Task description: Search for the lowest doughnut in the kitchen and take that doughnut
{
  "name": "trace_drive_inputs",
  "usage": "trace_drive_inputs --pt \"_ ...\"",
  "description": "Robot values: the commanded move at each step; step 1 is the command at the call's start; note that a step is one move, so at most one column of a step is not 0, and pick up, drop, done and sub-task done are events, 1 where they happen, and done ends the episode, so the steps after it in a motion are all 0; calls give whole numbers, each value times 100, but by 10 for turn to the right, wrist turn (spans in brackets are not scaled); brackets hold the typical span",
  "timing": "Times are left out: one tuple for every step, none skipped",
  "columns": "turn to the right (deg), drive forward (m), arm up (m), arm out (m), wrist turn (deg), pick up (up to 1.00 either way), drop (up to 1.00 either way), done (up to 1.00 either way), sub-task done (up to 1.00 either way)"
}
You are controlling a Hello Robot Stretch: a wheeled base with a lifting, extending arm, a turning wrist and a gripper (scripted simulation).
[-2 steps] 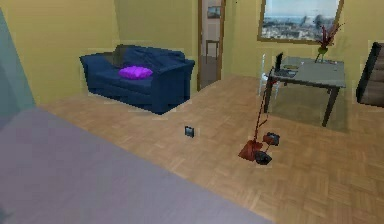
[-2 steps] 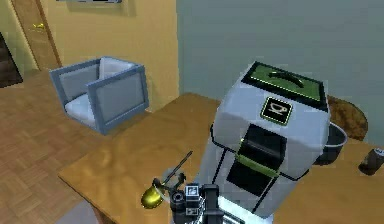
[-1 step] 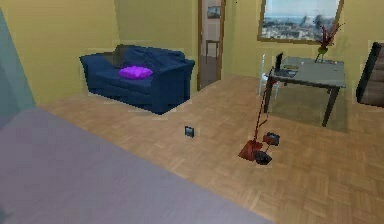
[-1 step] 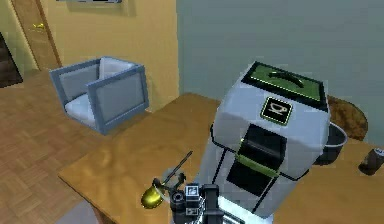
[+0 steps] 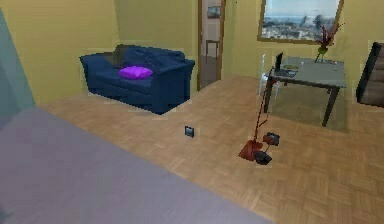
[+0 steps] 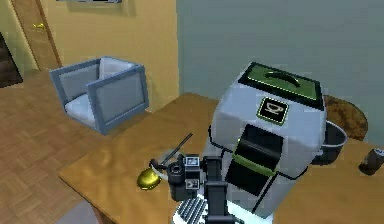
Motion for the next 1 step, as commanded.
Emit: trace_drive_inputs --pt "0 0 0 0 0 0 0 100 0"
